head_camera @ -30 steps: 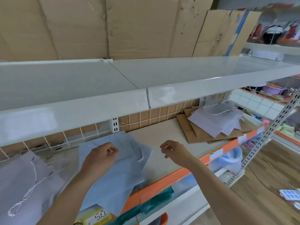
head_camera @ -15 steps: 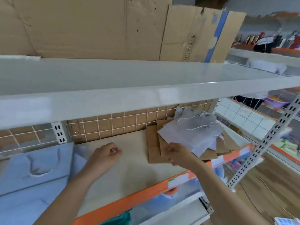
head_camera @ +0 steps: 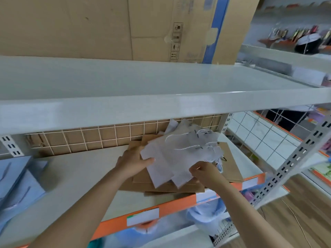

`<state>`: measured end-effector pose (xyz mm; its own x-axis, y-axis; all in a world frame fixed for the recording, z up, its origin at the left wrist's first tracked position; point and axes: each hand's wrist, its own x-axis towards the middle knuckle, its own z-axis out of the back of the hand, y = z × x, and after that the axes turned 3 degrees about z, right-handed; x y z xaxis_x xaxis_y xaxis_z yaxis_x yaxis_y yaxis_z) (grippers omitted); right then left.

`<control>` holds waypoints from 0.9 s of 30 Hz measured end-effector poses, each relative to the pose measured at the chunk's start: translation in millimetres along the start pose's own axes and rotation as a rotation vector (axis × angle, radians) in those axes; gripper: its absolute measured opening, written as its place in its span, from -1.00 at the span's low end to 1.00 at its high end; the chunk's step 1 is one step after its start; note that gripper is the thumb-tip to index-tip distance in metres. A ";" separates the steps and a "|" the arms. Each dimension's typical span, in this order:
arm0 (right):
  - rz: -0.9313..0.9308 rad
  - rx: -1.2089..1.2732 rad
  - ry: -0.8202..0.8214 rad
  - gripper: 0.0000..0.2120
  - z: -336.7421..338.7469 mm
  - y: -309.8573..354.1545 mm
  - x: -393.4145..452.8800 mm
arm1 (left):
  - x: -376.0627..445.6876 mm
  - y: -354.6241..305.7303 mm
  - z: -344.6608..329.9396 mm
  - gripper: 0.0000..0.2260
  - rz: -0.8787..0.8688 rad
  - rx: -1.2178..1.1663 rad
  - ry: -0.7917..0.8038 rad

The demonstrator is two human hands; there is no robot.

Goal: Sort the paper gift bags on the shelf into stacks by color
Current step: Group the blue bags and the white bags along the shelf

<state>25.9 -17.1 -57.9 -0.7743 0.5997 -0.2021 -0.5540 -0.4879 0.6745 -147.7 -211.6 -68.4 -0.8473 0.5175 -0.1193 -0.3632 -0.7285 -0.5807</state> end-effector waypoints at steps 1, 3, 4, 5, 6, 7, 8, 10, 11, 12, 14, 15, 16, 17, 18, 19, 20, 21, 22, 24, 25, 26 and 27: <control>-0.019 0.004 0.002 -0.84 3.1 -5.0 2.9 | 5.2 -8.3 -5.5 -0.30 -0.005 0.001 -0.002; -0.056 0.029 -0.010 -0.85 7.3 -12.7 6.1 | 16.2 -20.5 -16.0 -0.24 -0.006 0.001 0.002; -0.068 0.033 -0.028 -0.87 8.4 -16.3 7.5 | 22.2 -25.0 -20.7 -0.19 0.002 -0.002 0.018; -0.077 0.024 -0.054 -0.87 9.0 -20.1 9.4 | 28.6 -28.1 -25.7 -0.12 0.016 -0.001 0.047; -0.093 0.010 -0.081 -0.84 9.7 -23.5 11.1 | 34.6 -30.7 -30.8 -0.04 0.030 0.015 0.080; -0.111 0.014 -0.105 -0.82 9.8 -26.8 13.4 | 40.0 -33.1 -36.0 0.04 0.041 0.054 0.105; -0.131 0.043 -0.119 -0.80 9.8 -29.0 15.0 | 44.8 -34.9 -41.5 0.10 0.048 0.107 0.116; -0.158 0.136 -0.146 -0.72 9.0 -32.3 18.5 | 51.4 -36.6 -52.1 0.19 0.057 0.182 0.112; -0.167 0.167 -0.162 -0.73 8.4 -33.4 20.4 | 53.5 -36.2 -56.2 0.22 0.061 0.190 0.106; -0.176 0.190 -0.174 -0.77 8.0 -34.3 21.5 | 54.9 -35.7 -59.1 0.25 0.063 0.186 0.096; -0.187 0.223 -0.194 -0.85 7.9 -35.9 24.3 | 57.4 -35.9 -61.6 0.26 0.078 0.157 0.045; -0.193 0.237 -0.203 -0.83 8.1 -35.3 25.1 | 58.2 -37.1 -61.5 0.25 0.091 0.156 0.005; -0.200 0.252 -0.208 -0.81 8.3 -35.2 26.0 | 57.5 -39.2 -60.6 0.22 0.108 0.178 -0.040; -0.210 0.275 -0.213 -0.82 8.1 -35.1 27.6 | 55.9 -41.7 -59.5 0.18 0.122 0.211 -0.089; -0.218 0.298 -0.221 -0.85 8.1 -34.3 28.5 | 53.3 -43.9 -57.8 0.14 0.130 0.232 -0.128; -0.220 0.310 -0.229 -0.86 8.0 -33.3 29.4 | 51.5 -44.2 -55.4 0.06 0.124 0.213 -0.157; -0.220 0.310 -0.239 -0.81 7.9 -32.0 30.8 | 49.4 -43.3 -51.1 -0.05 0.106 0.143 -0.174; -0.223 0.301 -0.249 -0.71 7.3 -30.7 32.4 | 46.8 -41.0 -45.2 -0.19 0.082 0.047 -0.183; -0.228 0.288 -0.263 -0.62 6.6 -28.8 33.0 | 42.5 -38.7 -37.5 -0.34 0.063 -0.025 -0.179; -0.219 0.274 -0.307 -0.51 5.8 -25.3 33.0 | 35.2 -32.6 -21.8 -0.49 0.066 -0.105 -0.139; -0.213 0.267 -0.329 -0.49 5.4 -24.5 33.1 | 31.3 -29.5 -14.5 -0.49 0.082 -0.182 -0.116; -0.202 0.254 -0.346 -0.47 5.0 -24.2 33.4 | 27.9 -25.8 -7.5 -0.52 0.093 -0.289 -0.120; -0.194 0.239 -0.353 -0.46 4.2 -25.0 34.4 | 23.4 -21.4 0.5 -0.59 0.089 -0.410 -0.162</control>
<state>14.4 18.4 -78.7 -0.4888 0.8648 -0.1149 -0.5602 -0.2101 0.8013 -159.9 -184.2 -58.4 -0.9301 0.3596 -0.0745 -0.1301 -0.5125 -0.8488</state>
